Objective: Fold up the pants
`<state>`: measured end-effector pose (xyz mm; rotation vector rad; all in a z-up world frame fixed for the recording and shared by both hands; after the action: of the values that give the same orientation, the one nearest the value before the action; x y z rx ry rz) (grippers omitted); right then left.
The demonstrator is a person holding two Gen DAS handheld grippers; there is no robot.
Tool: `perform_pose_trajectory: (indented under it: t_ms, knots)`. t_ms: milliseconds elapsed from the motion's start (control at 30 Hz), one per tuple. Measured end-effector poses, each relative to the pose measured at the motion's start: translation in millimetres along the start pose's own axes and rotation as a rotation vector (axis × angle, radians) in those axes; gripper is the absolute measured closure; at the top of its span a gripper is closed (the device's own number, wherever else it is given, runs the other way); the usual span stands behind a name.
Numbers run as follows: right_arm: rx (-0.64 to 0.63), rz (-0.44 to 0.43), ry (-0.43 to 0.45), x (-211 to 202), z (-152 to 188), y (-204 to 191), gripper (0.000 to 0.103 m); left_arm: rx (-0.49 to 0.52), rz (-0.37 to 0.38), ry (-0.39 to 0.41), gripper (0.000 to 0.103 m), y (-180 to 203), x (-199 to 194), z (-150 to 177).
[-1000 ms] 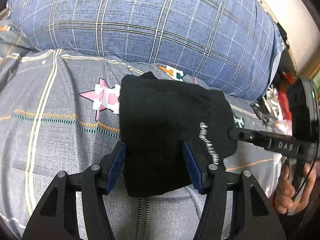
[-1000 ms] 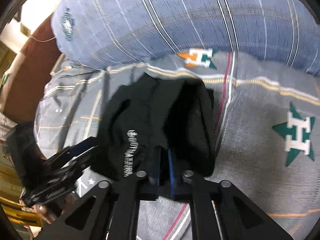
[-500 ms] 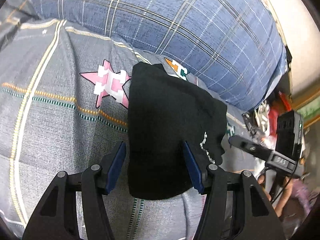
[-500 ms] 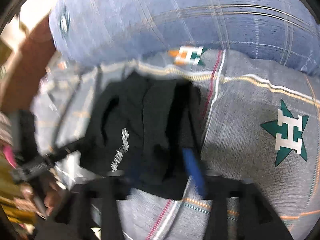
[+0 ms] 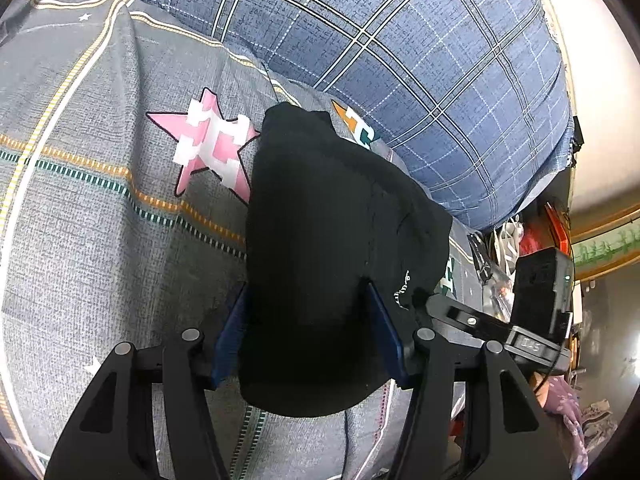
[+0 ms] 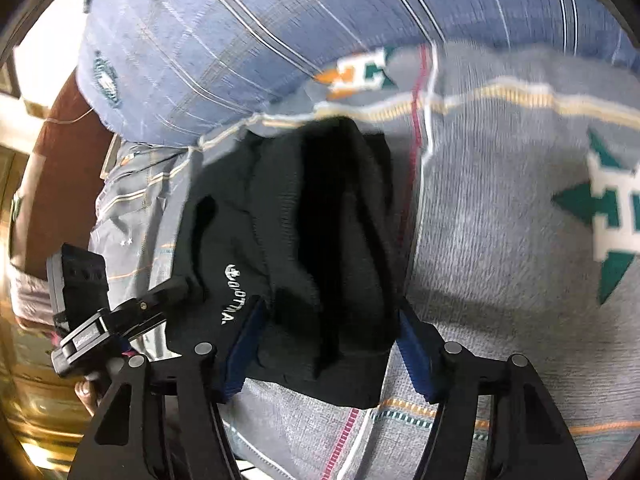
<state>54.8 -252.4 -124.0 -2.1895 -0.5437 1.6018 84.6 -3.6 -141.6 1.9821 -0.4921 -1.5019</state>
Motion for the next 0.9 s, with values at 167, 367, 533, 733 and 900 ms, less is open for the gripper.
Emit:
perform_pose_trajectory:
  t_ms: [167, 367, 533, 733, 900]
  knots:
    - [0.021, 0.024, -0.042, 11.5, 1.2, 4.7, 0.036, -0.017, 0.006, -0.01, 0.046, -4.0, 1.4, -0.2]
    - [0.066, -0.03, -0.077, 19.4, 4.3, 12.3, 0.035, -0.02, 0.018, -0.018, 0.047, -1.9, 1.5, -1.8]
    - [0.077, -0.041, -0.079, 23.7, 3.6, 12.3, 0.038, -0.066, 0.023, 0.011, 0.05, -10.7, -2.2, -4.3]
    - [0.043, -0.003, -0.061, 25.3, 0.6, 5.8, 0.059, -0.049, -0.002, 0.015, 0.062, -3.7, 3.7, 0.8]
    - [-0.057, 0.047, 0.011, -0.8, 6.2, -20.2, 0.075, 0.004, 0.022, 0.071, 0.073, 13.5, -21.7, 12.6]
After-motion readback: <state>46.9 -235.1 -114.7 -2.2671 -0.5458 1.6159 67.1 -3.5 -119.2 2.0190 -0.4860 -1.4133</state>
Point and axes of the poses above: each gripper's, at about its wrist camera, not at the fingertips, and x roughly the way its jaws point, y to its right, z to its underside, the point moved 4 cm from there along x, roughly the way its jaws point, and after that the axes turned 6 degrees about -x, right-handed, at the moved point
